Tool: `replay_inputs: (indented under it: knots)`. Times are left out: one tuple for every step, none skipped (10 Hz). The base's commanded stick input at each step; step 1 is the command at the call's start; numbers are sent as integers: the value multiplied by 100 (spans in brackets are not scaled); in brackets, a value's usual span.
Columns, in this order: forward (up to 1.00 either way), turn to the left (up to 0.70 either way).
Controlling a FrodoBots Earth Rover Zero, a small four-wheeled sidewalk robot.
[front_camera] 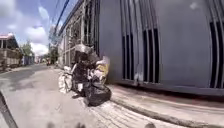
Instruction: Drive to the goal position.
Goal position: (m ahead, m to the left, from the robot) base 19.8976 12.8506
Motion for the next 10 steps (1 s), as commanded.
replay_inputs:
  knots:
    - [0, 45]
    - [0, 45]
    - [0, 45]
    - [0, 17]
    - [0, 0]
    - [0, 0]
    - [0, 0]
    - [0, 0]
    - [0, 0]
    - [0, 0]
